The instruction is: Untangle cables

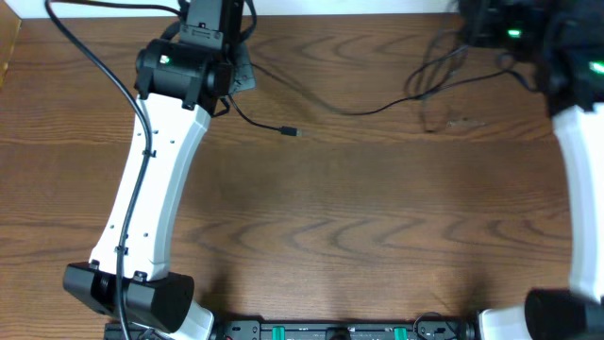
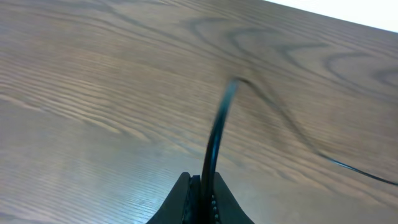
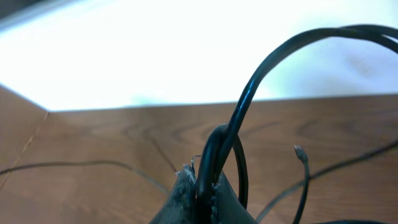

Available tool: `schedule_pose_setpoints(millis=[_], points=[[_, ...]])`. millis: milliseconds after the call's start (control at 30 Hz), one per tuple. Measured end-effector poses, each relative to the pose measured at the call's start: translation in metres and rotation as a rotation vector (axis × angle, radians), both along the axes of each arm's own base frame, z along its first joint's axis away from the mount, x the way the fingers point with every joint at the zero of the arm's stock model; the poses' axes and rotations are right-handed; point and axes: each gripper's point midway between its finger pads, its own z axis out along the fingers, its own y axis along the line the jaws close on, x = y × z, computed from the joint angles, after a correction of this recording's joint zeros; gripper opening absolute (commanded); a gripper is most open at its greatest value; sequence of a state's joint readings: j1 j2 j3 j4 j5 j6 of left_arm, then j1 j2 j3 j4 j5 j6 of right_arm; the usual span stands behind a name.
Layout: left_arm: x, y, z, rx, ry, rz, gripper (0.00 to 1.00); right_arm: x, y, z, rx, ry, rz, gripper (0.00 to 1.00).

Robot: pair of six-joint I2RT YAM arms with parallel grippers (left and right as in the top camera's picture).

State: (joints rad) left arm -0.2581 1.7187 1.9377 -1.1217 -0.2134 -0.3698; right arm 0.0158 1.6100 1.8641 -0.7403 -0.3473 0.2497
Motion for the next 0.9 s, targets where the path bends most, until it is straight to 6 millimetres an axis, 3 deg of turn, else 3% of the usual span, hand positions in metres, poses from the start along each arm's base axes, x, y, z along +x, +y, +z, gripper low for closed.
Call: schedule_pose_setpoints(millis=[67, 133, 400, 467, 533, 633, 800, 833, 900], points=[[0.002, 0.016, 0.002, 0.032, -0.008, 0.046, 0.08, -0.009, -0.016, 0.017, -0.008, -0.04, -0.038, 0.01], [0.003, 0.033, 0.003, 0.063, -0.015, 0.09, 0.08, -0.012, -0.023, 0.02, -0.011, -0.044, -0.055, 0.01], [0.002, 0.122, 0.0, 0.159, 0.003, 0.319, 0.07, -0.012, -0.027, -0.005, -0.02, 0.045, -0.064, 0.01], [0.001, 0.129, -0.007, 0.162, 0.032, 0.328, 0.07, -0.011, -0.027, -0.011, -0.021, 0.066, -0.065, 0.01], [0.003, 0.126, -0.019, 0.152, 0.076, 0.287, 0.08, -0.01, -0.028, -0.018, -0.024, 0.088, -0.065, 0.01], [0.01, 0.101, -0.038, 0.088, 0.141, 0.133, 0.08, -0.006, -0.028, -0.031, -0.024, 0.125, -0.064, 0.01], [0.007, 0.061, -0.069, -0.021, 0.264, -0.118, 0.28, -0.001, -0.026, -0.048, -0.025, 0.175, -0.059, 0.01], [0.006, 0.058, -0.073, -0.03, 0.283, -0.147, 0.4, 0.0, -0.024, -0.052, -0.026, 0.183, -0.054, 0.01], [0.003, 0.05, -0.086, -0.048, 0.331, -0.219, 0.54, 0.0, -0.021, -0.053, -0.027, 0.187, -0.047, 0.01]])
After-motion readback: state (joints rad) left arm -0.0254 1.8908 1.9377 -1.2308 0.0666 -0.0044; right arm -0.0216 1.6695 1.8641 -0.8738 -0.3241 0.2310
